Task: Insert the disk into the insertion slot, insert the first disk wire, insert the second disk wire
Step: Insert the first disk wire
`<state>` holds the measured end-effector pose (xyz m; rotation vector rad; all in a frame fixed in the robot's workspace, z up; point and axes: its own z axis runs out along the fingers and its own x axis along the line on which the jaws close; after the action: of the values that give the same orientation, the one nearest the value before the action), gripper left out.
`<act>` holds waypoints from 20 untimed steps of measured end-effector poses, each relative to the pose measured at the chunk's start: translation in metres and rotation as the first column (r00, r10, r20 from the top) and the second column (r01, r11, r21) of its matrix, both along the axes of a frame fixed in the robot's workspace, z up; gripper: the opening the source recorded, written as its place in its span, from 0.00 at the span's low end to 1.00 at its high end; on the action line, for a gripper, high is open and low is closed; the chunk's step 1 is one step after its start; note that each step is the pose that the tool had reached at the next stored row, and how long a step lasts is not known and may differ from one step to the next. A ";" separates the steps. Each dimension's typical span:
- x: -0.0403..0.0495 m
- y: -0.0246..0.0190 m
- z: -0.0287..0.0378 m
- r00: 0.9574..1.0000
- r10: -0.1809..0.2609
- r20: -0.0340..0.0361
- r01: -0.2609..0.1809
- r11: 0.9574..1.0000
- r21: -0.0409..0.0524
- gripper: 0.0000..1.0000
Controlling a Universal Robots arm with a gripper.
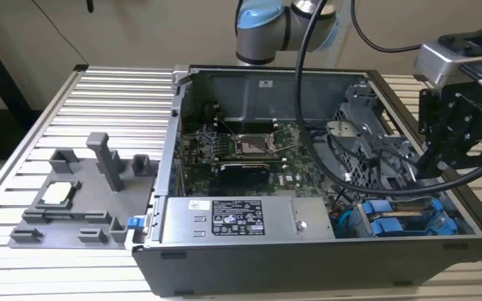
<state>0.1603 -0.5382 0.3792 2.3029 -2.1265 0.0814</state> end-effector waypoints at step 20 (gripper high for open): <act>0.0054 -0.0048 -0.0205 0.999 -0.023 -0.026 0.023 1.000 0.000 0.19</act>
<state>0.1657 -0.5430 0.3587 2.2658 -2.1404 0.0508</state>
